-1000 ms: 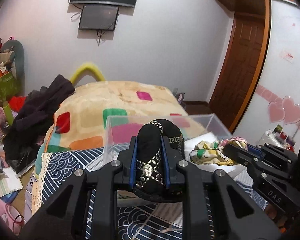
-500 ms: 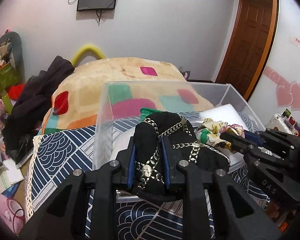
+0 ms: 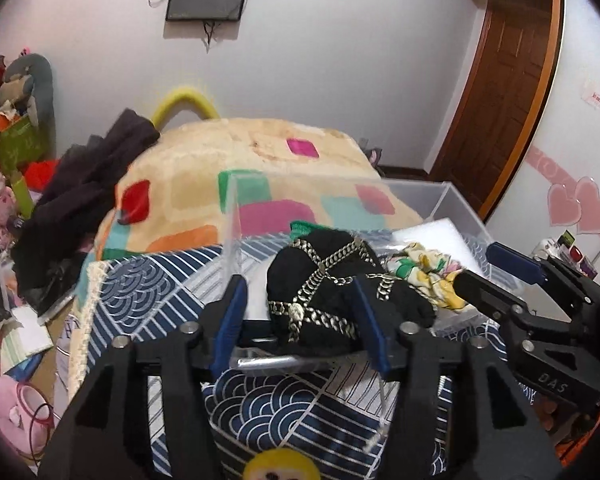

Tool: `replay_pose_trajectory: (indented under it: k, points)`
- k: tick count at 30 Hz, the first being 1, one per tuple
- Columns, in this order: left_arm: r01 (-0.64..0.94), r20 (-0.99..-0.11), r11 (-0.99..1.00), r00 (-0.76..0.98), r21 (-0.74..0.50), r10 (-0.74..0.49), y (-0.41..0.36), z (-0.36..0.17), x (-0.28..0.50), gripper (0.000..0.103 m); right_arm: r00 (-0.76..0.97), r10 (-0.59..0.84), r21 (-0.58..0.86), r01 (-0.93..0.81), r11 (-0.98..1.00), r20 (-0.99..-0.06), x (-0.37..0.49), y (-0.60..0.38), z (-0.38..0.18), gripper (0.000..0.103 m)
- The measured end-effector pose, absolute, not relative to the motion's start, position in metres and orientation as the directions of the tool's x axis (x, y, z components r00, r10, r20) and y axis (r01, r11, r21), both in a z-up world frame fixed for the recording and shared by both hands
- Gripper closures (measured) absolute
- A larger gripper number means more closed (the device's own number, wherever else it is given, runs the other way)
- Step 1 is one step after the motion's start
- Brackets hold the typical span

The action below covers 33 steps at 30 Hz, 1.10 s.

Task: Organize soft objects
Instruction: 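Lower the scrunchie into the box with the right tool while the left tool drops the black bag in, then grasp the green sponge with the right tool while the left tool grasps the yellow felt ball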

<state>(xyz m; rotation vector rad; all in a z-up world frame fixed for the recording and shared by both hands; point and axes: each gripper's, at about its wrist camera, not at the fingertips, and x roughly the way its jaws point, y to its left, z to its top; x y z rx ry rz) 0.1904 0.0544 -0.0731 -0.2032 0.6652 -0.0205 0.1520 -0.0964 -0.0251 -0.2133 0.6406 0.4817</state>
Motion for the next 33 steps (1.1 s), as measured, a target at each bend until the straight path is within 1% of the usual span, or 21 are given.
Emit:
replay_pose_trajectory:
  k: [1, 3, 5, 7, 8, 9, 11, 13, 15, 20, 26, 31, 33]
  points:
    - [-0.044, -0.599, 0.981, 0.797, -0.189, -0.080, 0.054, -0.069, 0.185, 0.042, 0.701, 0.369, -0.041, -0.492, 0.870, -0.610, 0.150, -0.097, -0.022, 0.041]
    - [-0.040, -0.578, 0.983, 0.813, -0.181, -0.073, 0.053, -0.061, 0.174, 0.034, 0.708, 0.386, -0.030, -0.497, 0.867, -0.591, 0.144, -0.099, -0.014, 0.041]
    - [-0.038, -0.559, 0.984, 0.826, -0.174, -0.067, 0.052, -0.052, 0.163, 0.030, 0.718, 0.398, -0.027, -0.501, 0.865, -0.571, 0.137, -0.101, -0.007, 0.040]
    - [-0.034, -0.541, 0.984, 0.839, -0.174, -0.067, 0.051, -0.045, 0.152, 0.026, 0.727, 0.409, -0.027, -0.506, 0.862, -0.551, 0.129, -0.103, 0.000, 0.034]
    - [-0.029, -0.531, 0.984, 0.844, -0.176, -0.070, 0.051, -0.042, 0.147, 0.024, 0.731, 0.416, -0.025, -0.508, 0.861, -0.541, 0.126, -0.104, 0.004, 0.029]
    - [-0.023, -0.523, 0.984, 0.849, -0.178, -0.075, 0.051, -0.038, 0.142, 0.019, 0.736, 0.421, -0.023, -0.509, 0.861, -0.530, 0.122, -0.105, 0.007, 0.027]
    - [-0.013, -0.510, 0.983, 0.856, -0.183, -0.084, 0.050, -0.034, 0.135, 0.012, 0.752, 0.427, -0.018, -0.503, 0.864, -0.503, 0.113, -0.109, 0.012, 0.026]
    - [-0.009, -0.498, 0.984, 0.863, -0.178, -0.082, 0.048, -0.030, 0.126, 0.010, 0.763, 0.430, -0.010, -0.496, 0.869, -0.483, 0.103, -0.114, 0.015, 0.026]
    - [-0.012, -0.493, 0.987, 0.867, -0.160, -0.070, 0.045, -0.030, 0.118, 0.005, 0.766, 0.427, -0.004, -0.488, 0.873, -0.481, 0.097, -0.117, 0.012, 0.026]
    - [-0.029, -0.511, 0.990, 0.858, -0.135, -0.045, 0.040, -0.044, 0.103, 0.004, 0.760, 0.402, -0.010, -0.473, 0.881, -0.511, 0.086, -0.119, -0.002, 0.025]
    - [-0.047, -0.593, 0.988, 0.804, -0.146, -0.050, 0.042, -0.084, 0.098, 0.004, 0.716, 0.373, -0.007, -0.467, 0.884, -0.589, 0.078, -0.119, -0.033, 0.025]
    - [-0.051, -0.658, 0.985, 0.750, -0.165, -0.071, 0.040, -0.119, 0.103, 0.004, 0.655, 0.373, 0.044, -0.461, 0.886, -0.657, 0.079, -0.124, -0.058, 0.025]
    - [-0.049, -0.669, 0.983, 0.739, -0.178, -0.084, 0.040, -0.128, 0.106, 0.004, 0.620, 0.384, 0.076, -0.463, 0.883, -0.685, 0.080, -0.124, -0.069, 0.025]
